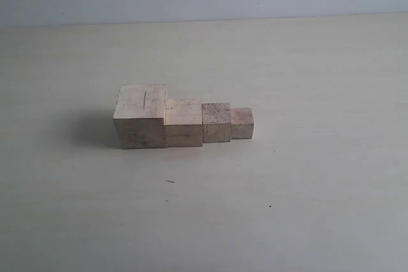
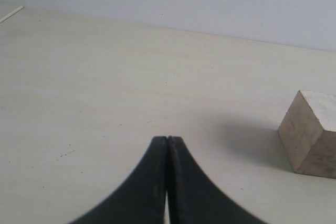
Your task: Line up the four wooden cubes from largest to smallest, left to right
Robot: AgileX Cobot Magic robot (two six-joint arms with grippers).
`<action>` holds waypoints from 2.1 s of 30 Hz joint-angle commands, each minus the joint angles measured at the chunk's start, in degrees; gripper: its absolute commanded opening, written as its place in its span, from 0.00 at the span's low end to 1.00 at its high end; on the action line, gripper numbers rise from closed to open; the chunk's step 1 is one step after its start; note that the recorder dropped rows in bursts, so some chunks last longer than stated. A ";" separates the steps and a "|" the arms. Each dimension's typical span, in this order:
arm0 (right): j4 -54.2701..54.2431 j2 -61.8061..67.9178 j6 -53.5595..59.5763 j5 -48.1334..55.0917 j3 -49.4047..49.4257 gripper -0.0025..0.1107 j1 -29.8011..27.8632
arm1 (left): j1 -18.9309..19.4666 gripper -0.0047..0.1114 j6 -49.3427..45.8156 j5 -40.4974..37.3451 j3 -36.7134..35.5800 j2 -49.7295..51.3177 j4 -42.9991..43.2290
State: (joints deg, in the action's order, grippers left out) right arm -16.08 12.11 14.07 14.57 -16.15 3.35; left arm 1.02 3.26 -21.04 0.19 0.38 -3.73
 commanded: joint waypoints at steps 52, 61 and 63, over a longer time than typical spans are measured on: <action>17.55 -12.11 -18.41 4.85 16.15 0.02 -0.78 | -0.47 0.04 -0.17 0.53 -0.19 -0.38 0.12; 17.55 -12.11 -18.54 4.85 16.15 0.02 -0.78 | -0.47 0.04 -0.17 0.53 -0.19 -0.38 0.12; 17.55 -12.11 -18.54 4.85 16.15 0.02 -0.78 | -0.47 0.04 -0.17 0.53 -0.19 -0.38 0.12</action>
State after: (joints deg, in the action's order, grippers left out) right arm 1.03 0.39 -4.72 19.59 -0.25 2.93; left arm 1.02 3.26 -21.04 0.19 0.38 -3.73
